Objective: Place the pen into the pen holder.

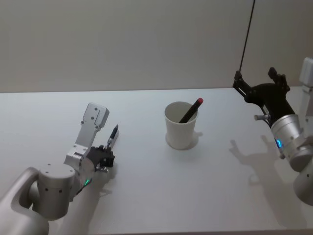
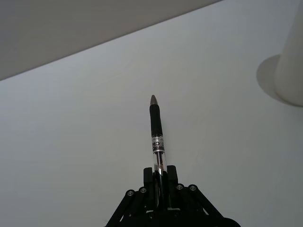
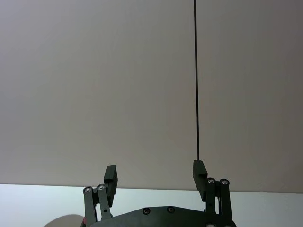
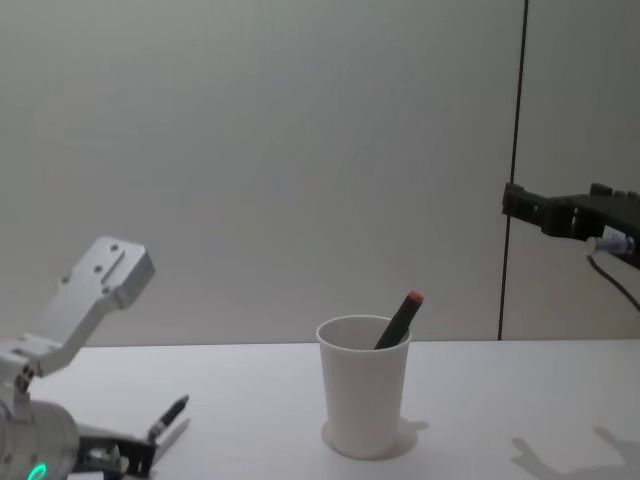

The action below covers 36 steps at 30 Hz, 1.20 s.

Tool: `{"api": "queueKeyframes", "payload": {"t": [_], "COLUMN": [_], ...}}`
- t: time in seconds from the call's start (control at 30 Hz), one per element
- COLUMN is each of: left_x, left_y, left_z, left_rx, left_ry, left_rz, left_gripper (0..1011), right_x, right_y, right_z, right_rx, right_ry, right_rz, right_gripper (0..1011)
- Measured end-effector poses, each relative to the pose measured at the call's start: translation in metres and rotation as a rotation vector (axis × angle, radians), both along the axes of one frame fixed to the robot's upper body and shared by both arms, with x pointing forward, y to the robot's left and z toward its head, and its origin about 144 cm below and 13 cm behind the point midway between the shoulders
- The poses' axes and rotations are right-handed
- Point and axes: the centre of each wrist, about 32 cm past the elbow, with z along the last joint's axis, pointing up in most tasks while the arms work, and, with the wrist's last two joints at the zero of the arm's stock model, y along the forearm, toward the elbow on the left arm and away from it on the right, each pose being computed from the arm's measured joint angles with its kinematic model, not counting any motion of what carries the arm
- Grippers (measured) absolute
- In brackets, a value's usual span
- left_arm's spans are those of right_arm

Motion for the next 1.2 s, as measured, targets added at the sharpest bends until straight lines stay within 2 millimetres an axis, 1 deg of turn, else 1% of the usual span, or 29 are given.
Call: {"api": "queueKeyframes", "payload": {"t": [0.37, 0.57, 0.97, 1.2], "left_x": [-0.007, -0.013, -0.022, -0.026], "left_y": [-0.003, -0.004, -0.004, -0.002], "left_z": [0.023, 0.031, 0.034, 0.033], "left_rx": [0.041, 0.05, 0.032, -0.002], "left_ry": [-0.12, -0.199, -0.357, -0.472], "left_rz": [0.023, 0.024, -0.024, -0.099], "left_gripper": [178, 178, 178, 178], "right_x": [0.0, 0.0, 0.0, 0.0], "right_y": [0.0, 0.0, 0.0, 0.0], "right_z": [0.0, 0.0, 0.0, 0.0], "right_rx": [0.0, 0.0, 0.0, 0.0], "right_ry": [0.0, 0.0, 0.0, 0.0], "right_rz": [0.0, 0.0, 0.0, 0.0], "right_gripper": [1001, 1001, 1001, 1001]}}
